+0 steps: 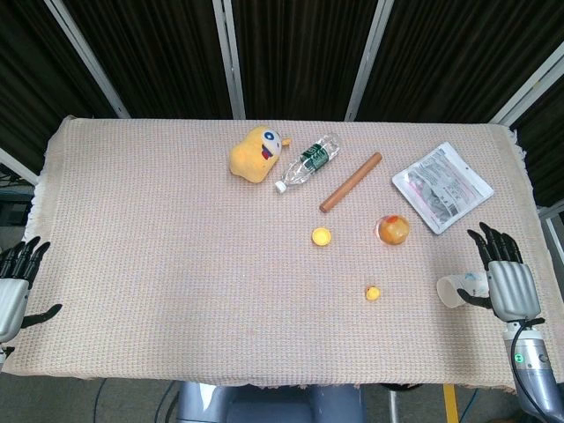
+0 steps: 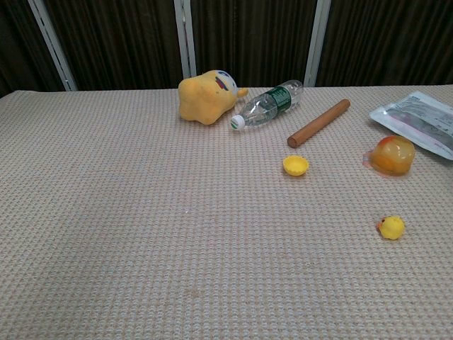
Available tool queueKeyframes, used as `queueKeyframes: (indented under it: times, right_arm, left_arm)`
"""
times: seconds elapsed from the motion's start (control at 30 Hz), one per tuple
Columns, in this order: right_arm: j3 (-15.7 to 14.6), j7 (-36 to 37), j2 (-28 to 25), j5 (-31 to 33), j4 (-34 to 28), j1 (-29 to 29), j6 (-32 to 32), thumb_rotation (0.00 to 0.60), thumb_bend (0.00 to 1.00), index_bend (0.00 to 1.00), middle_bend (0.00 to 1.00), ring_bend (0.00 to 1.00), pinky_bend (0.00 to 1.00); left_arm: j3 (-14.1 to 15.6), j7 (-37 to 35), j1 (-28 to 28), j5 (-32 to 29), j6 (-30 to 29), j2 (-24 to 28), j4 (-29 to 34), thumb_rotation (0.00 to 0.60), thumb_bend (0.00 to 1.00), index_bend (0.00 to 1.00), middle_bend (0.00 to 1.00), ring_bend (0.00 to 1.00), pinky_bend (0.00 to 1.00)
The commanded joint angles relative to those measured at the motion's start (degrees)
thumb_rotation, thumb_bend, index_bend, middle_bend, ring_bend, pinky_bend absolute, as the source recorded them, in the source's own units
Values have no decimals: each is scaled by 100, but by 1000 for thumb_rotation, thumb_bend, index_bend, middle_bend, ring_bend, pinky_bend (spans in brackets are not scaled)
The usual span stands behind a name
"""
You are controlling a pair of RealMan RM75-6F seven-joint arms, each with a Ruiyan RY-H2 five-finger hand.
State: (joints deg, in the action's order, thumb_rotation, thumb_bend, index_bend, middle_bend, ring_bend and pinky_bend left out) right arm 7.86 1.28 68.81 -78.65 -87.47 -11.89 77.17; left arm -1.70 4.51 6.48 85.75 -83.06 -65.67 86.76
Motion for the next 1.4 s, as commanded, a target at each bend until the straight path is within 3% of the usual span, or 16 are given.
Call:
queueKeyframes:
  times: [0.03,1.2,1.4]
  right_arm:
    - [-4,2,-6,-11,-3,5,11,600,0,90,0,0,0]
    - [22,-313,1,60,-168,38,111,600,0,102,0,0,0]
    - [-38,-481,-123,162,-730,47,-27,600,0,241,0,0,0]
  left_arm:
    - [4,8,-5,3,-9,2,5,600,0,0,0,0,98]
    - [39,-4,-10,17,13,43,36,600,0,0,0,0,98]
    - [36,4,-6,19,14,44,36,600,0,0,0,0,98]
